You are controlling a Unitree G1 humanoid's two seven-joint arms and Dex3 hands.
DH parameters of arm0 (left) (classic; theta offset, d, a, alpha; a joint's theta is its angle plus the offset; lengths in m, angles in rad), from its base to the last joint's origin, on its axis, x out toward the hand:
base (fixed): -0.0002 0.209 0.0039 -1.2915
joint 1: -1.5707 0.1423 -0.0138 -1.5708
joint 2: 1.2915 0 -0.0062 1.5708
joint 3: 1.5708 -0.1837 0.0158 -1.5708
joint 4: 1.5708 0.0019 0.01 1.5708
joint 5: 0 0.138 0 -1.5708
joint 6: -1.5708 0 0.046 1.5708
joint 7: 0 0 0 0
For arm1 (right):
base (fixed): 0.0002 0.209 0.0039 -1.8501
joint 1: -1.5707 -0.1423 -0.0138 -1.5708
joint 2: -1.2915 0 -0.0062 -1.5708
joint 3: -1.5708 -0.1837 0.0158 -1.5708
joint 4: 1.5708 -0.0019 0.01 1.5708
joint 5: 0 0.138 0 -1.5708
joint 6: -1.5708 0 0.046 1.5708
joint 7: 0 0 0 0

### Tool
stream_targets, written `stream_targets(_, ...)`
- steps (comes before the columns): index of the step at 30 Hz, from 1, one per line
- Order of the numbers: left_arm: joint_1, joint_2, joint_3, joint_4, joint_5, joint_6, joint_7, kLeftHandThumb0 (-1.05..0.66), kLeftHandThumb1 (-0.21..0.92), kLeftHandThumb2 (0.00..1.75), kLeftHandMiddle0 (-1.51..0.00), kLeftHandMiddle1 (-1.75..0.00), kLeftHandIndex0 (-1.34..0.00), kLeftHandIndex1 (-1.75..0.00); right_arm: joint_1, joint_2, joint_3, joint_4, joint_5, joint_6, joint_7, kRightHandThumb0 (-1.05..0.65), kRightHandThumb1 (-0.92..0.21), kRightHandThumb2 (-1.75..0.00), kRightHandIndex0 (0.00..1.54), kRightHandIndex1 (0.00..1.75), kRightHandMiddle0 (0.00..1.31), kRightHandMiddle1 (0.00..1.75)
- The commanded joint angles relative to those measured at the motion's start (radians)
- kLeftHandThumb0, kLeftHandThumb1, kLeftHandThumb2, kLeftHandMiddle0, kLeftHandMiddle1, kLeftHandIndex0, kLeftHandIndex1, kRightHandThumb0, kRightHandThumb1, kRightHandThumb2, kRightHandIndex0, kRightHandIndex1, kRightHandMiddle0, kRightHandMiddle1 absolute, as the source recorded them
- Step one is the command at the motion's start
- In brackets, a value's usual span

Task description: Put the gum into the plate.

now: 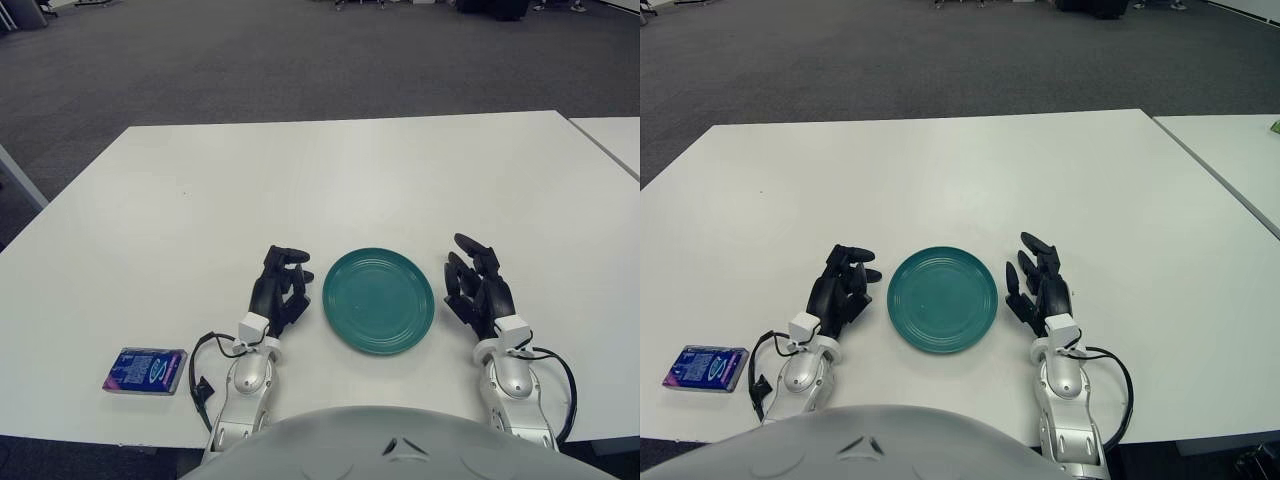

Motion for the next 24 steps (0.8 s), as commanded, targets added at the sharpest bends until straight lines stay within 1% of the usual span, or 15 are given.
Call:
stream_targets(1,-0.007,0.011,0.010,-0.010,0.011,0.021,-0.005,-0.79,0.92,0.81,-0.28,-1.59,-0.18,-1.74,0.027,0.008,0.012,0.032,-0.011,0.060,0.003,-0.68,-0.92,-0.61,0.40,0.08,0.00,0.73)
stream_targets(8,-0.010,0.016,0.013,-0.017,0.011,0.037,-0.004,-0.81,0.92,0.81,-0.27,-1.58,-0.17,-1.74,0.029,0.009,0.017,0.034,-0.014,0.054,-0.003,-0.68,-0.92,-0.61,0.40,0.08,0.00,0.72)
stream_targets(15,-0.015,0.021,0.015,-0.025,0.009,0.049,-0.009,-0.82,0.92,0.81,-0.27,-1.58,-0.18,-1.75,0.028,0.009,0.018,0.034,-0.013,0.056,-0.004,-0.67,-0.92,-0.62,0.40,0.08,0.00,0.70)
stream_targets(24,-0.019,0.022,0.015,-0.037,0.010,0.057,-0.013,-0.82,0.92,0.83,-0.25,-1.58,-0.18,-1.75,0.027,0.011,0.020,0.035,-0.014,0.061,-0.009,-0.66,-0.92,-0.61,0.40,0.09,0.00,0.73)
